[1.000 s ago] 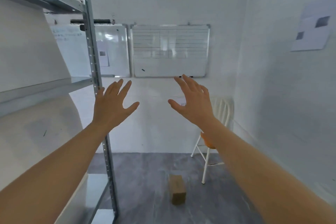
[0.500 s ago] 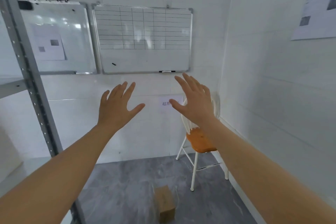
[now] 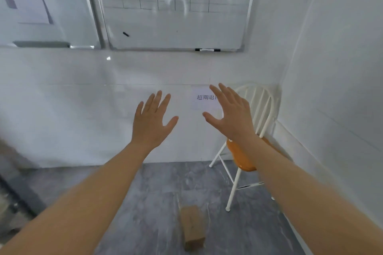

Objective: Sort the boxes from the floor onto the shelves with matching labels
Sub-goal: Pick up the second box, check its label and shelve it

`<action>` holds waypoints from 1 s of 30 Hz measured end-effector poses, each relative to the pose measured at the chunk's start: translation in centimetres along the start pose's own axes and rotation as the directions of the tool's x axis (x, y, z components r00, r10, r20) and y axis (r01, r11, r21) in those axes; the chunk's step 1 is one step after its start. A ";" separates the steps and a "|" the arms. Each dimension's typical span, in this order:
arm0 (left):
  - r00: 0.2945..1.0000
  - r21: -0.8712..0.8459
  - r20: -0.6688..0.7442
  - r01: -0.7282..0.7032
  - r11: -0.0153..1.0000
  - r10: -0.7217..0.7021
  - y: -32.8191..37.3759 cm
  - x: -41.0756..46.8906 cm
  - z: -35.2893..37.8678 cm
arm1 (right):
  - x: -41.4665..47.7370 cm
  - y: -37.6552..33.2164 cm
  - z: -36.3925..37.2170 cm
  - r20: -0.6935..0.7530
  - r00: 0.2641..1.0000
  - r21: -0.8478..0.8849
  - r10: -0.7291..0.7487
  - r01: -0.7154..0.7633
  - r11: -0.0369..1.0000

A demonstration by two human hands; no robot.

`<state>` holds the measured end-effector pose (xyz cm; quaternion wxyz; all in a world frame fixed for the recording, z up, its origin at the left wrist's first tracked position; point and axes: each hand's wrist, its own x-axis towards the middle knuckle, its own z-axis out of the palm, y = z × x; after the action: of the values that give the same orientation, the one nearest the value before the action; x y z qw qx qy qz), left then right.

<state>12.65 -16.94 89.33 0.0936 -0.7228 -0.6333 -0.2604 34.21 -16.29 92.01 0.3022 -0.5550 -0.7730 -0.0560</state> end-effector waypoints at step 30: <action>0.392 -0.299 0.778 0.918 0.259 -0.491 -14.9 -26.0 88.7 | -30.6 31.4 85.8 0.682 0.620 -0.065 0.388 -0.476 0.877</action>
<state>19.56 4.52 -1.56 -0.5069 -0.3445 -0.7404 -0.2761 33.67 6.55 -1.58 0.0379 -0.6863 -0.6739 0.2711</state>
